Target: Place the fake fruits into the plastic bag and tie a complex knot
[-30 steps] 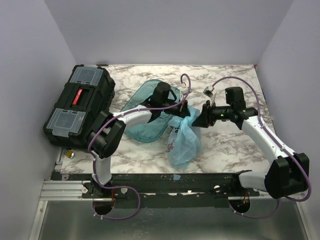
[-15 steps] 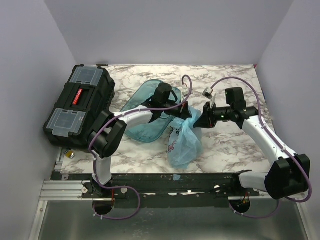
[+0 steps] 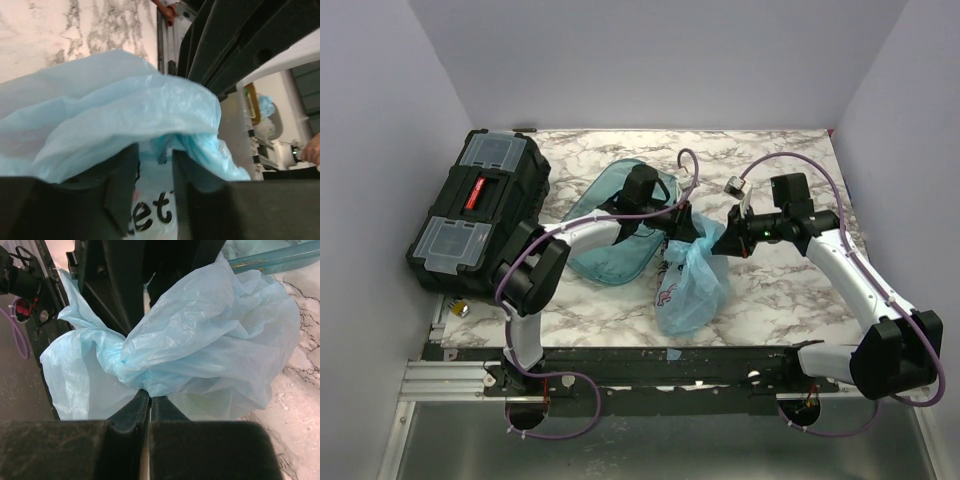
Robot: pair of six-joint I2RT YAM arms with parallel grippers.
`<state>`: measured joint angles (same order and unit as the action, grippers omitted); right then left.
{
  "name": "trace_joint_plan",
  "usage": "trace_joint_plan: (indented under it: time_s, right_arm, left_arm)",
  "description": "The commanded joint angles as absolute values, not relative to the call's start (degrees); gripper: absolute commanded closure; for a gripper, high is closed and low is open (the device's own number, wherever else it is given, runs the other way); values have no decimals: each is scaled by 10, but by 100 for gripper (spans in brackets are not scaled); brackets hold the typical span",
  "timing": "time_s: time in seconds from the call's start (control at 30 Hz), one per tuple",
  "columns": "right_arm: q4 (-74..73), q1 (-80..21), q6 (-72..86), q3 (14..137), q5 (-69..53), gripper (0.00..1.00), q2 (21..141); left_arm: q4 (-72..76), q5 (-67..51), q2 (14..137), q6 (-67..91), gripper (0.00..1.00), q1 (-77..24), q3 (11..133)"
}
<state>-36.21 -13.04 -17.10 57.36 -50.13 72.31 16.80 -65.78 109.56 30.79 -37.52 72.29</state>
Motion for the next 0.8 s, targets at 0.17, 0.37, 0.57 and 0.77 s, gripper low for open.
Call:
trace_joint_plan:
  time_s: [0.17,0.37,0.57,0.77]
  right_arm:
    - [-375,-132,-193,590,-492,99,710]
    - [-368,-132,-191,587,-491,100,702]
    - [-373,-133,-193,592,-492,99,700]
    - [-376,-133,-196,593,-492,99,694]
  left_arm:
    - [-22,-590,961,127,43,-296,720]
    - [-271,-580,906,-129,41,-252,745]
    - [-359,-578,871,-256,38,-292,740]
    - [-308,-508,898,-227,37,-352,758]
